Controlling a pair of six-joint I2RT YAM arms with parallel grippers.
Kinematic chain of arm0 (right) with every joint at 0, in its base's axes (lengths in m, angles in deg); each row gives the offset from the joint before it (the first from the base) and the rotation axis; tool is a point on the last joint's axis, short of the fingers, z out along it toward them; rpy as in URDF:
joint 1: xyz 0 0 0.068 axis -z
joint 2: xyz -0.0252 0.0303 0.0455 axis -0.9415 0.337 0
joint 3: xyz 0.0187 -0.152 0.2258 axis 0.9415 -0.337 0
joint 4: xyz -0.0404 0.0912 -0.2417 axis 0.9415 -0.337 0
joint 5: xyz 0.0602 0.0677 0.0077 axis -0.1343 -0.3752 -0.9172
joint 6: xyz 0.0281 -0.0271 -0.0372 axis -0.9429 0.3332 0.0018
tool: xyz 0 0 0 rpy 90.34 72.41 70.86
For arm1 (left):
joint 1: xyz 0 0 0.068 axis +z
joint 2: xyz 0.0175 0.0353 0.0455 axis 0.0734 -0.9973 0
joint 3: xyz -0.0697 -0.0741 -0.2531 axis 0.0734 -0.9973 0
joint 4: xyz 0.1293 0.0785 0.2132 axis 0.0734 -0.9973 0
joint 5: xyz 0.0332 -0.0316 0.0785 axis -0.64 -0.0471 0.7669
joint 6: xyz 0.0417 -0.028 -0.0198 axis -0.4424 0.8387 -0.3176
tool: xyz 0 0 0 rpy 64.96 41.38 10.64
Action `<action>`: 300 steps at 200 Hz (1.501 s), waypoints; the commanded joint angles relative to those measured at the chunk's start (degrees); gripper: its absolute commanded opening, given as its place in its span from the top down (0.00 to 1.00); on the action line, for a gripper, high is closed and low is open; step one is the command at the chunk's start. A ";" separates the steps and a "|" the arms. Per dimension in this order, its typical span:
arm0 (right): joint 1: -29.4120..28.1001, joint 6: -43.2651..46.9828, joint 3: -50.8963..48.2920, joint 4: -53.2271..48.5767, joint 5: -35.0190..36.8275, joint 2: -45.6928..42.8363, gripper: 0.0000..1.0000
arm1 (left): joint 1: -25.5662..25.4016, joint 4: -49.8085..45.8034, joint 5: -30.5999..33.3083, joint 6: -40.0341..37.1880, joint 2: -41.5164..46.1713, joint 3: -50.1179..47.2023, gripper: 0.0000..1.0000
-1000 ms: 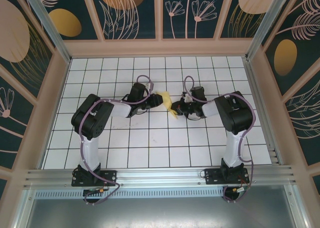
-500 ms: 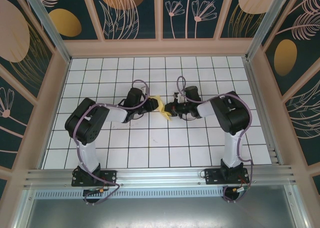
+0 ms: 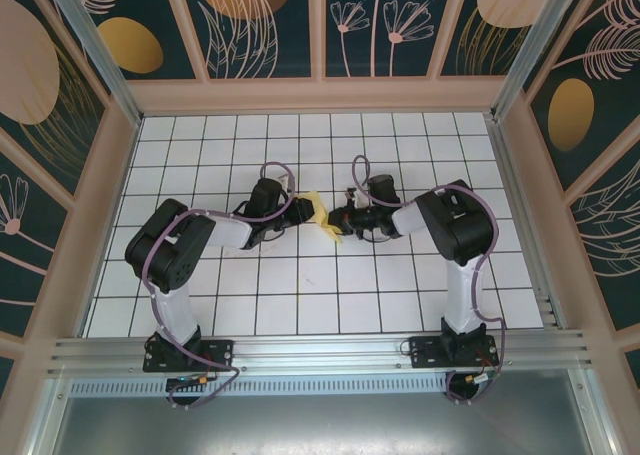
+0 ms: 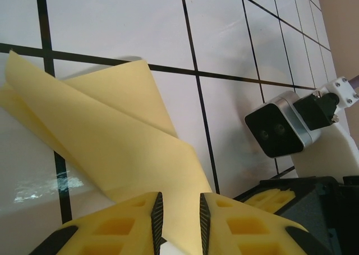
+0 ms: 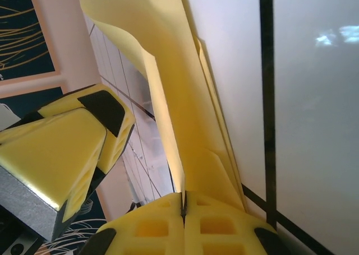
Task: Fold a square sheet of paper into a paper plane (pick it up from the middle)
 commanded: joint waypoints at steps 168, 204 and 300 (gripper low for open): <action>0.23 1.67 1.18 -6.40 2.78 2.19 1.00 | -0.25 -12.79 2.20 -1.50 -8.17 8.33 0.80; 0.03 5.89 3.94 -11.99 4.30 0.04 1.00 | -0.22 -18.12 3.77 -2.50 -9.77 9.53 0.80; -0.53 17.33 7.96 -24.78 8.06 -6.73 0.77 | -0.28 -20.14 4.09 -2.66 -11.19 9.55 0.81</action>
